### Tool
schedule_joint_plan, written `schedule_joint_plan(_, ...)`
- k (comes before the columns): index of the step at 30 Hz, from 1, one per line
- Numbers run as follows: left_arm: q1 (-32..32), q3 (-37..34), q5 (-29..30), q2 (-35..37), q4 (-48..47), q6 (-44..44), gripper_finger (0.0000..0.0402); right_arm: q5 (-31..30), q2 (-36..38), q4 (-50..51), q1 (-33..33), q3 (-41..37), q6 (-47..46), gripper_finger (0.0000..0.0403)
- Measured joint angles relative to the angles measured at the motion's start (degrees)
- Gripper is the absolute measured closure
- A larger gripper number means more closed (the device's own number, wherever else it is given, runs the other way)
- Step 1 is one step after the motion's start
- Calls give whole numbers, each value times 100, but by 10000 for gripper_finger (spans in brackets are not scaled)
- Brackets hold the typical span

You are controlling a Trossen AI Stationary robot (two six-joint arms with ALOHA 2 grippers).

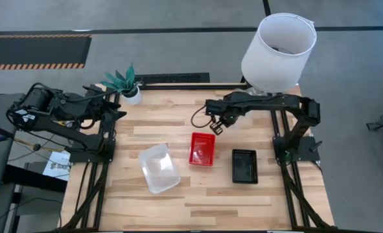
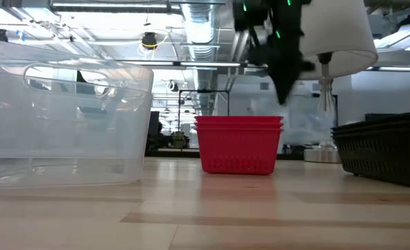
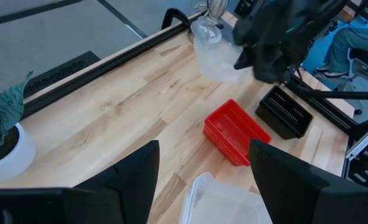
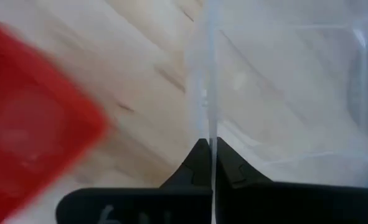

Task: Stack baskets by color
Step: Stack the top transparent bin on top of the transparent bin

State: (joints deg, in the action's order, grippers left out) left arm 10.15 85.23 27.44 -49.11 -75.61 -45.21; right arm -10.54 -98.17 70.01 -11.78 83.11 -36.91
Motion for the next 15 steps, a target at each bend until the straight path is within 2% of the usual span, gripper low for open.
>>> schedule_joint_plan(3, 0, 0, 0, 0, 0, 0, 168, -3, 0, -144, 397, 767, 492, 400)
schedule_joint_plan(7, 0, 0, -1, 0, 0, 0, 168, -1, 11, -641, 1150, 1658, 2160, 401)
schedule_joint_plan(15, 0, 0, 1, 0, 0, -41, 168, 14, -34, -1720, 2635, 2016, 5187, 402)
